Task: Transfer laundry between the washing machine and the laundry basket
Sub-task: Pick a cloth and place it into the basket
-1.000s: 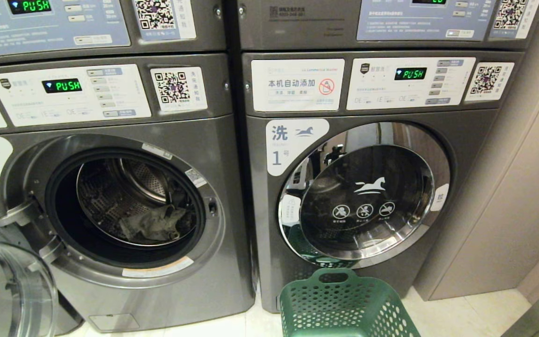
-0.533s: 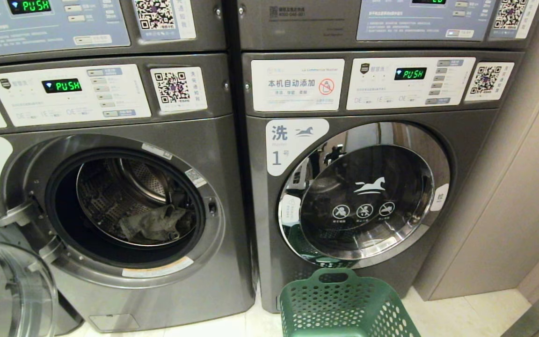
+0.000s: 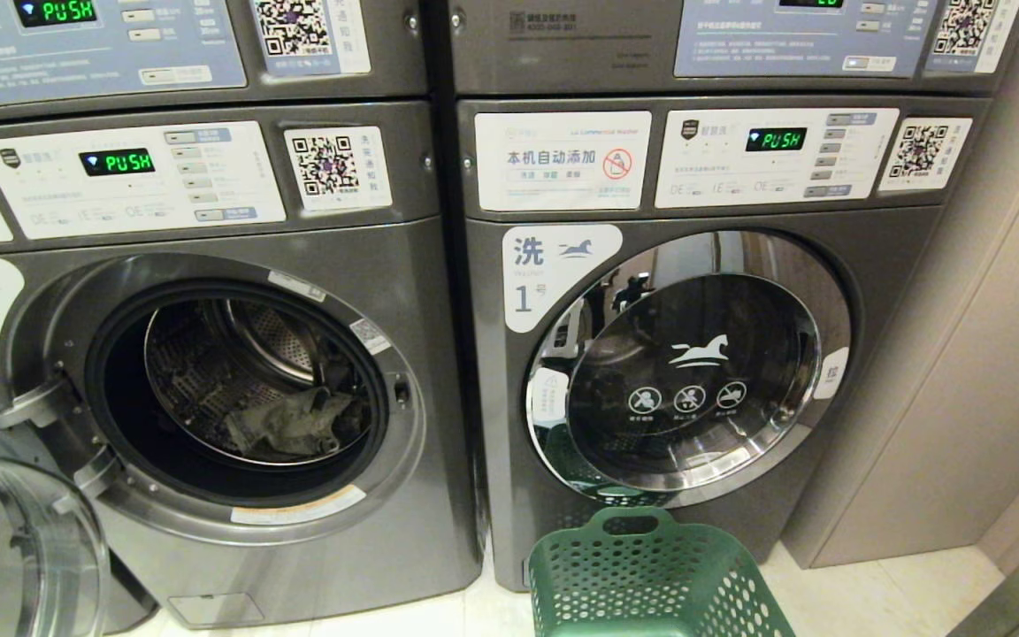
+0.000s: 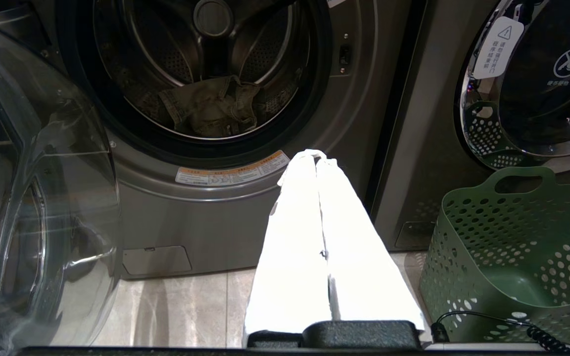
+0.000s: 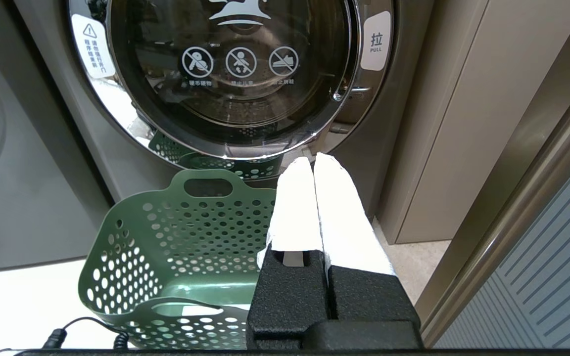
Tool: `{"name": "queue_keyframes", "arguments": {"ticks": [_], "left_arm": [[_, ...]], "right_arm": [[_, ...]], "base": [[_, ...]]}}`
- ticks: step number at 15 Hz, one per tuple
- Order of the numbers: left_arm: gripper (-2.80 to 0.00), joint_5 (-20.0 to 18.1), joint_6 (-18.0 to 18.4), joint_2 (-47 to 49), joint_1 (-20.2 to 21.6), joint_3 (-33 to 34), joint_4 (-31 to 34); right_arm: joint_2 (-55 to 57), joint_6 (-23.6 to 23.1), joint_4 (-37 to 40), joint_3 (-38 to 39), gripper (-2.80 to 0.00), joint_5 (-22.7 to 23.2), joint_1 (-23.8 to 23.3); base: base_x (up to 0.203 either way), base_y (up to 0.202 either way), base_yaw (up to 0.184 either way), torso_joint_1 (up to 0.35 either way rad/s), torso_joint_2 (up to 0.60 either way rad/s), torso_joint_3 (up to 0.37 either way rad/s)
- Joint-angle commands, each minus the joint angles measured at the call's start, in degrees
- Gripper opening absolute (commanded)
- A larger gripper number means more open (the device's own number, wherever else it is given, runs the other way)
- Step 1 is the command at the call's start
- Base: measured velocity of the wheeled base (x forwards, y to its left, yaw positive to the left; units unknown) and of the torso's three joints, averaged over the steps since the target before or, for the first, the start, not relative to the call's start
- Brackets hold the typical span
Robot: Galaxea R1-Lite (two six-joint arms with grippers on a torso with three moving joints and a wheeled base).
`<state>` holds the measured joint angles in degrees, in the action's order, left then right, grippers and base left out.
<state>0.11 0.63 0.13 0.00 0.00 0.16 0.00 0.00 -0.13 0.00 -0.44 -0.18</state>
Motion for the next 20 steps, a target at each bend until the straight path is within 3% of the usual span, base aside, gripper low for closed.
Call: {"name": "queue_keyframes", "arguments": {"ticks": [1,9,12,14,15,18,20], "left_arm": [[-2.80,-0.02,0.10,0.75,0.00,0.00,-0.08],[-2.80,-0.02,0.53,0.32,0.00,0.00,-0.16],[-2.80,0.07,5.99,0.14,0.00,-1.06,-4.27],[-2.80,1.09,7.09,0.55,0.00,-9.03,-2.93],[-2.80,3.69,7.42,1.49,0.00,-14.16,0.01],[-2.80,20.32,7.33,13.38,-0.83,-27.19,12.00],[-2.80,27.66,3.36,25.67,-2.12,-33.29,15.13]], "right_arm": [[0.09,0.52,-0.04,0.00,-2.80,0.00,0.01],[0.09,0.97,-0.13,0.00,-2.80,-0.09,0.01],[0.09,1.01,-0.04,0.00,-2.80,0.00,0.01],[0.09,1.32,-0.04,0.00,-2.80,0.00,0.01],[0.09,1.23,-0.13,0.00,-2.80,0.00,0.01],[0.09,1.28,-0.13,0.00,-2.80,0.00,0.01],[0.09,1.24,-0.13,0.00,-2.80,0.00,0.01]], "base": [[0.000,0.000,0.000,0.000,0.00,0.000],[0.000,0.000,0.000,0.000,0.00,0.000],[0.000,0.000,0.000,0.000,0.00,0.000],[0.000,0.000,0.000,0.000,0.00,0.000],[0.000,0.000,0.000,0.000,0.00,0.000],[0.000,0.000,0.000,0.000,0.00,0.000],[0.000,0.000,0.000,0.000,0.00,0.000]]}}
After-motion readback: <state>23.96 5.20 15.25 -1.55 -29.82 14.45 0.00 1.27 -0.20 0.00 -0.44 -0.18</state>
